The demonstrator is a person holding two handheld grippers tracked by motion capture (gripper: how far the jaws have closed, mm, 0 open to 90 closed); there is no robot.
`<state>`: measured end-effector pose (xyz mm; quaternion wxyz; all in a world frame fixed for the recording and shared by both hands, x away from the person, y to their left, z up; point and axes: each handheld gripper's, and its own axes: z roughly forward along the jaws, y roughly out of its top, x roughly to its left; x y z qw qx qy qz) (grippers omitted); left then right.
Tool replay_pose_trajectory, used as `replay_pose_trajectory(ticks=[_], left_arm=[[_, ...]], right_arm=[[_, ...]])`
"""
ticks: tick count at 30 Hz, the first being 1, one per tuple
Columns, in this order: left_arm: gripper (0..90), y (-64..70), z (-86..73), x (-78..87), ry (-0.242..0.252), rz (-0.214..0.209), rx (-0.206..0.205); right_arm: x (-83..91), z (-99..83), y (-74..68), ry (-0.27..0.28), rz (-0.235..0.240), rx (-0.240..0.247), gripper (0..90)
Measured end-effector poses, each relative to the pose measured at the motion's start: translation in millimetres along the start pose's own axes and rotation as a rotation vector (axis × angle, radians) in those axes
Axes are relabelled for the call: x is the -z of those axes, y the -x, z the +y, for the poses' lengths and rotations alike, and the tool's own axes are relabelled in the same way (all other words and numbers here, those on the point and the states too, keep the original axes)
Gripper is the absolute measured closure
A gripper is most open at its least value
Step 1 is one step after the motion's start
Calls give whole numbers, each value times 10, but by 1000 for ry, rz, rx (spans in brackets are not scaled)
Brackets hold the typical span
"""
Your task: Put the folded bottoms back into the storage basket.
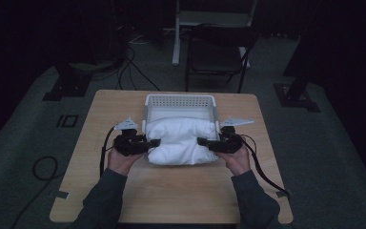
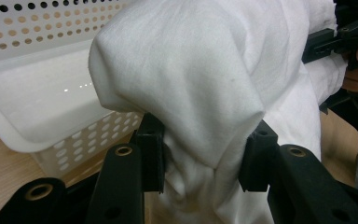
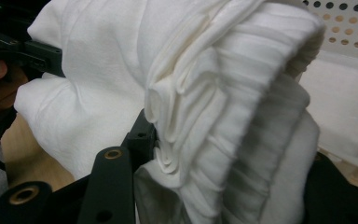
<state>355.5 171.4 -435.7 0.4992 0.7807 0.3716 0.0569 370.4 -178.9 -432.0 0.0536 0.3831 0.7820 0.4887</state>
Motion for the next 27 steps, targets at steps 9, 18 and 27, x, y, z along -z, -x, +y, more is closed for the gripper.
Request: replay_pose_trajectory(ticks=[9,18,27], left_arm=[[598,-53,64,9,16,14,8],[600,-93,108,-2,21,26,17],[600,-109,191,-14,28,31,17]], right_arm=[[-34,80,16,5,-11,1,530],[-85,124,62,12,-5,-21,529],[-81,188,98,18,-11,-26,529]])
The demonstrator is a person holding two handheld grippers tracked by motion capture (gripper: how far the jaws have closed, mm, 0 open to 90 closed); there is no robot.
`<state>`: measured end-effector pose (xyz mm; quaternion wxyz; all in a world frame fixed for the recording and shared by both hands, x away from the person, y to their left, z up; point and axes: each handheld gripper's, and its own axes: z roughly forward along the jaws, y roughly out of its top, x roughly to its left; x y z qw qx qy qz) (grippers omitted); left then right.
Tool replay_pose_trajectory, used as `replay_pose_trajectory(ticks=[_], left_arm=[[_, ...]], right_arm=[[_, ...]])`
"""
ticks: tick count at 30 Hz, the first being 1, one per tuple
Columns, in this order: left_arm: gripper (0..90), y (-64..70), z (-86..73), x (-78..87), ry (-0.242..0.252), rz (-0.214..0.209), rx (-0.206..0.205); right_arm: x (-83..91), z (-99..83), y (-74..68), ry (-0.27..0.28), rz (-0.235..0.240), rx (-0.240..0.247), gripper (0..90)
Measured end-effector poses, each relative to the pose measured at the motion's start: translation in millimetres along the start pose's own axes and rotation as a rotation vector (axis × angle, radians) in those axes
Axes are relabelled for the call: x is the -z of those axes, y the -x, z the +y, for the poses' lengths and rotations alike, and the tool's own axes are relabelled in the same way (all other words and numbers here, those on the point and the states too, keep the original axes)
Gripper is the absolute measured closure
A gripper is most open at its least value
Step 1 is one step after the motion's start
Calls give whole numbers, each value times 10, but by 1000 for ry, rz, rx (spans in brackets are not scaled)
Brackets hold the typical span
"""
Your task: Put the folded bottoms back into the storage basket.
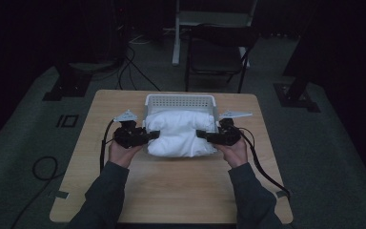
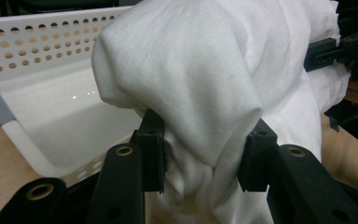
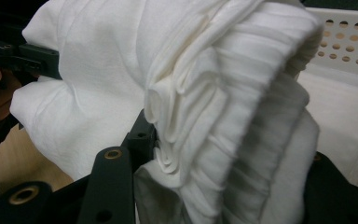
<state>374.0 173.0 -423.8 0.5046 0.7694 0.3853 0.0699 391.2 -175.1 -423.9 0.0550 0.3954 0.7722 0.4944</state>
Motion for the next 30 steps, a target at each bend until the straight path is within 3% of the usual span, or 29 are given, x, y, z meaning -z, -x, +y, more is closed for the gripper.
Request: replay_pose_trajectory(ticks=[30], left_arm=[[603,-125,263,-65,15,37,5]], right_arm=[[-64,240,93,22,-24,-22,530]])
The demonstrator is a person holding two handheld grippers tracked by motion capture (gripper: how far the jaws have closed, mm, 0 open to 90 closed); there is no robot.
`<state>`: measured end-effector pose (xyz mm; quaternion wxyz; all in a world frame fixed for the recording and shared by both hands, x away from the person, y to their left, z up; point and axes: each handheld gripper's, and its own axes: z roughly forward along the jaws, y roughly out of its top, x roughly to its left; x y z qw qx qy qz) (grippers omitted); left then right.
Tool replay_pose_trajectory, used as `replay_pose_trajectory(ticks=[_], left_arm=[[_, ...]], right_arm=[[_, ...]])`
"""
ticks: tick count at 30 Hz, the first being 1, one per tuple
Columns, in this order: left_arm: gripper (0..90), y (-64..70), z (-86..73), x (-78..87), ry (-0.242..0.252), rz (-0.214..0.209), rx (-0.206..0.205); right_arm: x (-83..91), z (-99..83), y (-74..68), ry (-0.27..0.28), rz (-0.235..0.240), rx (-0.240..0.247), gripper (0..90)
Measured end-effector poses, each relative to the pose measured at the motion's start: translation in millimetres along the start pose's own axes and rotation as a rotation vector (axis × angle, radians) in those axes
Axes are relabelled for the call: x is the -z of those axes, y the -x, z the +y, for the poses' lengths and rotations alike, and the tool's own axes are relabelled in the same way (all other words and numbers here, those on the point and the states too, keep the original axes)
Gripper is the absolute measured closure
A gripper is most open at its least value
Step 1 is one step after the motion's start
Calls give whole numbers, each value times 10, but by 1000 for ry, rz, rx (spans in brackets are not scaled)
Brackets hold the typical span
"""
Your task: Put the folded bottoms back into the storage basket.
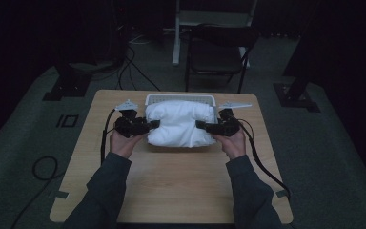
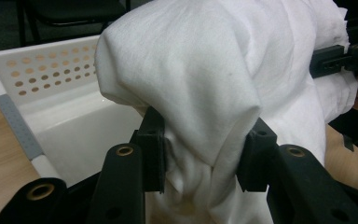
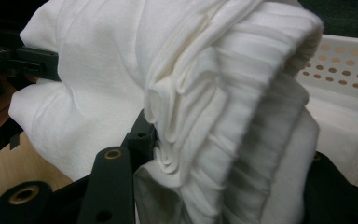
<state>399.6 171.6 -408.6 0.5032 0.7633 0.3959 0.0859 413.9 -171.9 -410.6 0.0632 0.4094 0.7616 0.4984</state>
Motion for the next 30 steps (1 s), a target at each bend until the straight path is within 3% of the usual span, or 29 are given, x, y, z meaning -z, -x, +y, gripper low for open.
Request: replay_pose_trajectory(ticks=[30], left_arm=[[605,-138,257,-181,-3,38,12]], right_arm=[[-85,200,146,8,-41,-38,530]])
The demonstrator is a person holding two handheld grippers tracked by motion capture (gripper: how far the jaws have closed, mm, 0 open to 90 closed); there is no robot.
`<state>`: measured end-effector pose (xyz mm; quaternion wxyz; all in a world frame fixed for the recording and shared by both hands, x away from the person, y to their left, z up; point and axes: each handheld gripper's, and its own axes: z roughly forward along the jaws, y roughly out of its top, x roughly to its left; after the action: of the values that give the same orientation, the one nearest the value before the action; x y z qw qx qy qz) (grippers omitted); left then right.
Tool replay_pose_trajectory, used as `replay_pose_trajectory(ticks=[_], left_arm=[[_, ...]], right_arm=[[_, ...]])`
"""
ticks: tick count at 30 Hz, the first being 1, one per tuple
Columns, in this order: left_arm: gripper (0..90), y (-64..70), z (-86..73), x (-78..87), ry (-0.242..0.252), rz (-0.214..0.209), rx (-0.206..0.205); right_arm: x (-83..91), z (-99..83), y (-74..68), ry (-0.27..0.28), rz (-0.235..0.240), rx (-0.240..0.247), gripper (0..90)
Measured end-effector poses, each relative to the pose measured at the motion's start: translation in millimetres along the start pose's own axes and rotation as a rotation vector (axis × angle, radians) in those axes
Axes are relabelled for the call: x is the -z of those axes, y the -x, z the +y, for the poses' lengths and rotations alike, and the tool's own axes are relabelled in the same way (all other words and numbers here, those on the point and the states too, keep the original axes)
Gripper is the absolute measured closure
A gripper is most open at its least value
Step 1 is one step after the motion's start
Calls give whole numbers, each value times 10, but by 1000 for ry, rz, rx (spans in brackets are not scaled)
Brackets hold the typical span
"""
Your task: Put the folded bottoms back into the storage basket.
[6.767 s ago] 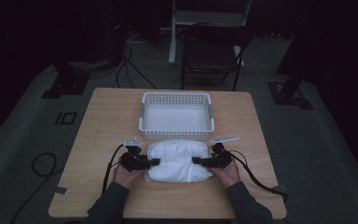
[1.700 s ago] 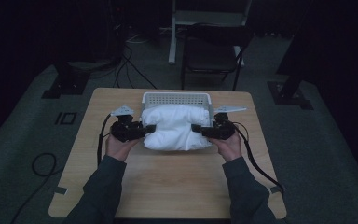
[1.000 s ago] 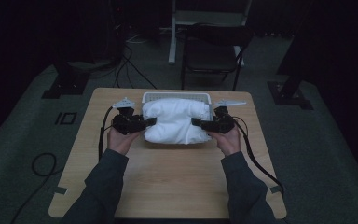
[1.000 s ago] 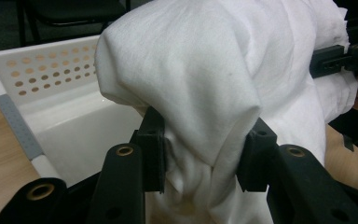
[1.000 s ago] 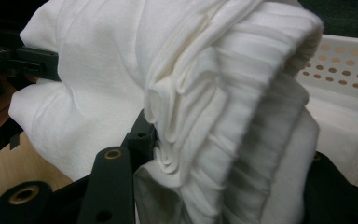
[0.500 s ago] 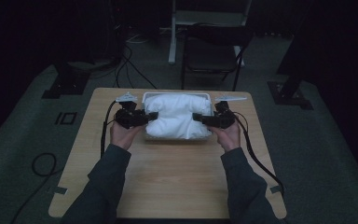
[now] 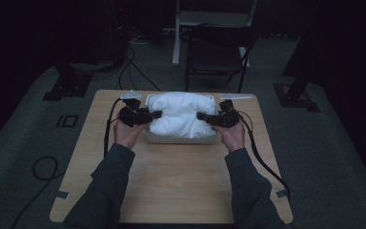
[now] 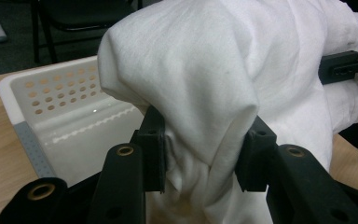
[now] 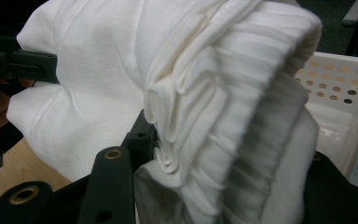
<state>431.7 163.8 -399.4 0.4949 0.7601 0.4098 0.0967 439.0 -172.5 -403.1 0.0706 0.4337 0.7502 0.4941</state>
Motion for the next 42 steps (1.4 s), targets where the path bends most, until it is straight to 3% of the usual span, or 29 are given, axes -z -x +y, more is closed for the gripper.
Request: replay_pose_trajectory(ticks=[24,33,42], left_arm=[[607,-164,29,-117,12,16,37],[607,-184,101,-176,2,28,31],[608,-263,105,-324,4,38,54]], right_arm=[[-159,106,70,-5,-24,-8,530],[-188,145,115,-3,-38,-16,530],[-262,166,210,-5,-58,-34,530]])
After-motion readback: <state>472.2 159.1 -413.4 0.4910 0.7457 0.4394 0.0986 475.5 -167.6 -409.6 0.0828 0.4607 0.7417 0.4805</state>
